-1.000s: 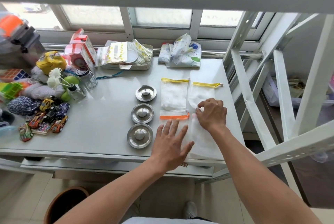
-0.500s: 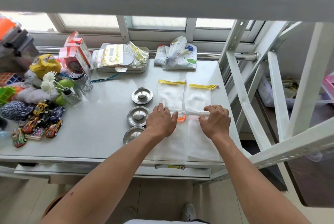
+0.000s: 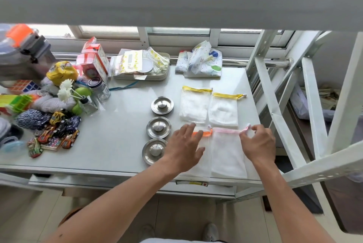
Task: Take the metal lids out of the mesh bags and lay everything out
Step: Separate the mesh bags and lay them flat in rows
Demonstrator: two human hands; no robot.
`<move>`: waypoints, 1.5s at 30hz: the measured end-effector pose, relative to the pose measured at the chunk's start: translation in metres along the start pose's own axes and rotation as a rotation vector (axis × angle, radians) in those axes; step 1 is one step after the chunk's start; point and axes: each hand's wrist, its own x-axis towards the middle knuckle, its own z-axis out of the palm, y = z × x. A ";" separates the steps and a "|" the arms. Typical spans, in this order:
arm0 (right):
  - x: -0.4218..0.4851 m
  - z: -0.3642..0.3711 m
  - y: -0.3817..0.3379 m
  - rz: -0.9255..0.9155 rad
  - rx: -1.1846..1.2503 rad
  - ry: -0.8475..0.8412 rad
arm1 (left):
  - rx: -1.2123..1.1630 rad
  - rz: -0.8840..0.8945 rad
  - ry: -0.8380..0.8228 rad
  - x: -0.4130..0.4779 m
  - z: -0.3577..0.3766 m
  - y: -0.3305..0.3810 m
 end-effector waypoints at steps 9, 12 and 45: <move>-0.010 0.009 0.007 0.022 -0.097 -0.201 | 0.047 0.067 -0.027 -0.028 0.018 0.001; -0.009 0.011 0.004 0.012 -0.073 -0.224 | 0.075 0.028 -0.069 -0.028 0.016 0.001; 0.072 0.010 -0.040 -0.323 -0.026 -0.495 | -0.166 -0.078 0.115 0.076 0.005 -0.035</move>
